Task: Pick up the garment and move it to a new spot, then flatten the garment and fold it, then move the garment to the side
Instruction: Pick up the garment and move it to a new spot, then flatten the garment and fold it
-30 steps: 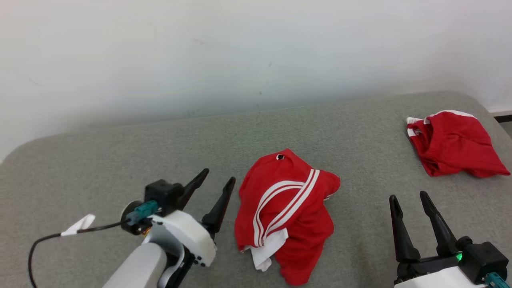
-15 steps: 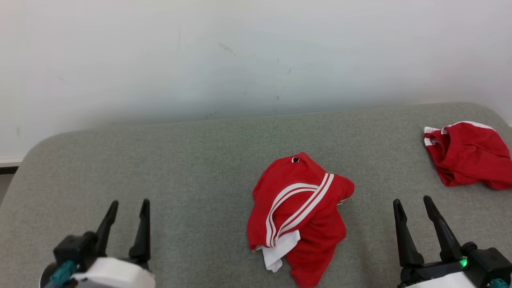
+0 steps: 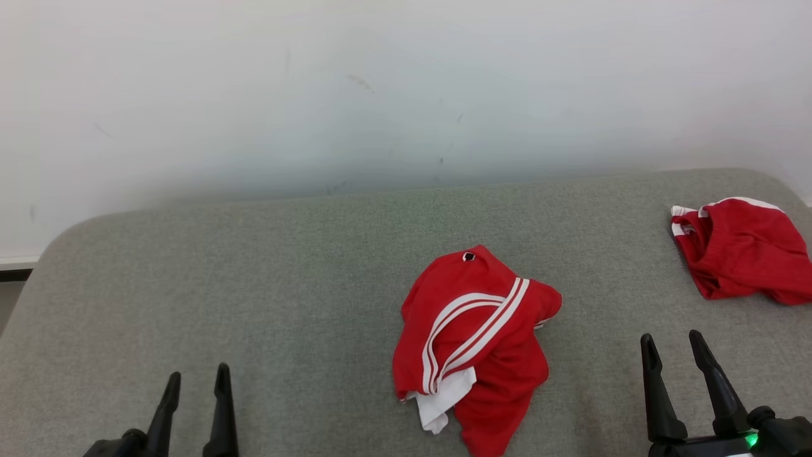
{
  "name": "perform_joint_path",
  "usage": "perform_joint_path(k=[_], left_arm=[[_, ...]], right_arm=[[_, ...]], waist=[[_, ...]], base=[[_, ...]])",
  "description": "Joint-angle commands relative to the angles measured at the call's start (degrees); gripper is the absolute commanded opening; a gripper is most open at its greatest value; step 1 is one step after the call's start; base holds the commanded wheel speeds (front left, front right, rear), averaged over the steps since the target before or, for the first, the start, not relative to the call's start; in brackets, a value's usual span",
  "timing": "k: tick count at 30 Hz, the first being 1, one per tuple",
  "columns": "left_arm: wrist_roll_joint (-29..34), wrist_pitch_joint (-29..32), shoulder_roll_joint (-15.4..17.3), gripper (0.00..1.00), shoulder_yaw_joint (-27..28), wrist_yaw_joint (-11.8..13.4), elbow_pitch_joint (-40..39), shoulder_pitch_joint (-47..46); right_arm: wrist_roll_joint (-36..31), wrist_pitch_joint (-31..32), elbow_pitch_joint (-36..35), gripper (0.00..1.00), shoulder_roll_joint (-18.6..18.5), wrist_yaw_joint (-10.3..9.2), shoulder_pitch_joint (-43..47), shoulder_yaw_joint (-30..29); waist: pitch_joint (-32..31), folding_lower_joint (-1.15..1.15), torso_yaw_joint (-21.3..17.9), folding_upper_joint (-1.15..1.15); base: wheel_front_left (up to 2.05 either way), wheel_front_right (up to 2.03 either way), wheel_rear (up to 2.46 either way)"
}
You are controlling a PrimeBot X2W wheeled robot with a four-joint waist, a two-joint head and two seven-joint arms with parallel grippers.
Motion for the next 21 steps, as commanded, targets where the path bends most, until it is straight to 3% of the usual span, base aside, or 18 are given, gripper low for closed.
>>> perform_joint_path(k=[1,16,21], left_arm=[[1.48,-0.06,-0.7,1.0,0.96,-1.06,0.09,0.96],[5.09,-0.07,-3.7,1.0,4.22,-5.58,1.53,-1.0],[5.11,-0.05,-3.89,1.0,3.77,-6.16,2.12,-1.47]], right_arm=[[-0.25,0.08,-0.33,1.0,0.04,-0.14,0.46,0.25],[-0.39,0.08,0.58,1.0,-0.76,-0.14,-0.86,2.76],[1.11,0.08,2.78,1.0,-1.97,-0.14,-1.32,8.07]], waist=[[-0.12,0.0,0.01,0.0],[-0.02,0.0,0.93,0.0],[0.18,0.0,2.72,0.0]], base=[[0.0,0.0,0.0],[0.0,0.0,0.0],[0.0,0.0,0.0]])
